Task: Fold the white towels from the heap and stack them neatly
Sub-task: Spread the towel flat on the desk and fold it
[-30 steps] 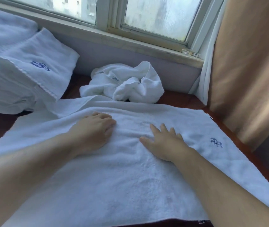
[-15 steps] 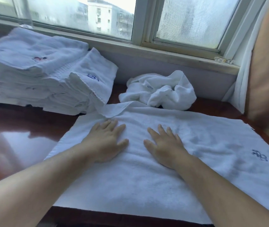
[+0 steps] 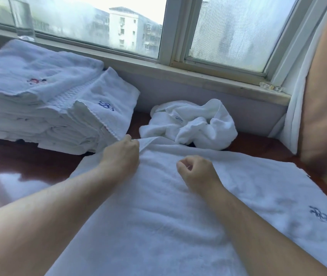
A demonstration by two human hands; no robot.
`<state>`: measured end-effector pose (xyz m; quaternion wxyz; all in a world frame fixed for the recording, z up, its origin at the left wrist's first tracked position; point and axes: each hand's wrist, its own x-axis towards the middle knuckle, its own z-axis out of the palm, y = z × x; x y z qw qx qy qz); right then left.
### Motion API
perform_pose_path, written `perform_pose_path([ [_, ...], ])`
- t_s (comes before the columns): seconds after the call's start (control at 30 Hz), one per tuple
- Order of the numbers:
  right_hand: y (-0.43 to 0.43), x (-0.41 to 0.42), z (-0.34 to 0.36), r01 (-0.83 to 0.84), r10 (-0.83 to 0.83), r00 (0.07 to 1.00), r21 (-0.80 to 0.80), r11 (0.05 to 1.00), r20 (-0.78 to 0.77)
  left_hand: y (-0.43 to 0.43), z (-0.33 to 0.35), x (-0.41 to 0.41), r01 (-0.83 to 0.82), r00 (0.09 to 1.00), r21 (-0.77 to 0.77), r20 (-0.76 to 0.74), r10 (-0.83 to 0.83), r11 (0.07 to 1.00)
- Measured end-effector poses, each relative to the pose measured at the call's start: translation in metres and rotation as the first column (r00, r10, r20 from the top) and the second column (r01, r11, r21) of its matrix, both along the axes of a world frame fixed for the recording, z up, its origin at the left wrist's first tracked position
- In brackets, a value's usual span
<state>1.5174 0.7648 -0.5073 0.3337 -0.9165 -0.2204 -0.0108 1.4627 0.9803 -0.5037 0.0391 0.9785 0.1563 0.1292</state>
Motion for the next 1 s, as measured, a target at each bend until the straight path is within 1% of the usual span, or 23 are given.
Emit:
perform_pose_path([
  [0.07,0.018,0.012,0.002,0.042,-0.028,0.992,0.115,0.992,-0.123,0.009,-0.005,0.004,-0.037,0.998,0.11,-0.049,0.043,0.993],
  [0.13,0.038,0.021,0.004,0.082,-0.019,0.966,0.238,0.968,-0.258,0.017,-0.008,0.002,-0.023,0.998,0.195,-0.049,0.033,0.981],
  [0.17,0.048,0.026,0.004,0.116,-0.009,0.94,0.295,0.949,-0.341,0.02,-0.008,0.0,-0.018,1.0,0.178,-0.012,0.02,0.984],
  [0.2,0.058,0.029,0.005,0.16,0.007,0.899,0.342,0.926,-0.439,0.023,-0.006,-0.002,-0.013,0.999,0.128,0.047,0.007,0.992],
  [0.27,0.074,0.032,0.012,0.249,0.082,0.766,0.412,0.877,-0.637,0.032,0.003,-0.008,0.003,0.978,0.0,0.208,-0.003,1.0],
  [0.33,0.084,0.035,0.018,0.289,0.141,0.662,0.425,0.858,-0.736,0.04,0.012,-0.019,0.063,0.934,-0.074,0.355,-0.033,0.995],
  [0.37,0.087,0.037,0.02,0.305,0.176,0.62,0.442,0.843,-0.765,0.044,0.017,-0.027,0.112,0.905,-0.074,0.42,-0.071,0.991],
  [0.43,0.09,0.038,0.023,0.379,0.249,0.55,0.504,0.776,-0.797,0.049,0.026,-0.048,0.198,0.839,-0.036,0.522,-0.15,0.98],
  [0.47,0.092,0.037,0.024,0.426,0.283,0.539,0.547,0.72,-0.793,0.05,0.029,-0.059,0.222,0.822,-0.033,0.544,-0.169,0.974],
  [0.5,0.094,0.035,0.026,0.463,0.309,0.547,0.589,0.663,-0.778,0.052,0.029,-0.067,0.241,0.821,-0.068,0.547,-0.165,0.968],
  [0.57,0.096,0.029,0.029,0.487,0.346,0.578,0.652,0.58,-0.739,0.057,0.026,-0.081,0.268,0.861,-0.245,0.495,-0.118,0.932],
  [0.6,0.096,0.024,0.03,0.483,0.372,0.584,0.677,0.555,-0.721,0.061,0.023,-0.087,0.283,0.882,-0.325,0.458,-0.111,0.903],
  [0.63,0.094,0.019,0.03,0.473,0.402,0.581,0.695,0.541,-0.708,0.066,0.019,-0.094,0.291,0.894,-0.364,0.434,-0.116,0.885],
  [0.7,0.087,0.004,0.028,0.427,0.457,0.557,0.71,0.559,-0.694,0.076,0.015,-0.11,0.284,0.898,-0.343,0.423,-0.123,0.895],
  [0.8,0.073,-0.016,0.022,0.306,0.487,0.525,0.689,0.657,-0.698,0.084,0.016,-0.133,0.273,0.89,-0.261,0.434,-0.14,0.926],
  [0.83,0.069,-0.021,0.021,0.296,0.482,0.519,0.677,0.674,-0.706,0.086,0.018,-0.139,0.274,0.887,-0.252,0.44,-0.142,0.928],
  [0.87,0.067,-0.025,0.02,0.318,0.467,0.517,0.668,0.673,-0.717,0.088,0.02,-0.145,0.272,0.886,-0.252,0.443,-0.139,0.929],
  [0.93,0.065,-0.031,0.019,0.412,0.399,0.545,0.65,0.638,-0.737,0.09,0.023,-0.154,0.228,0.904,-0.296,0.418,-0.089,0.927],
  [0.97,0.064,-0.034,0.018,0.443,0.368,0.562,0.645,0.623,-0.741,0.091,0.023,-0.157,0.189,0.924,-0.341,0.379,-0.049,0.921],
  [1.0,0.063,-0.037,0.016,0.443,0.357,0.567,0.64,0.628,-0.743,0.091,0.021,-0.159,0.148,0.946,-0.408,0.324,-0.009,0.901],
])
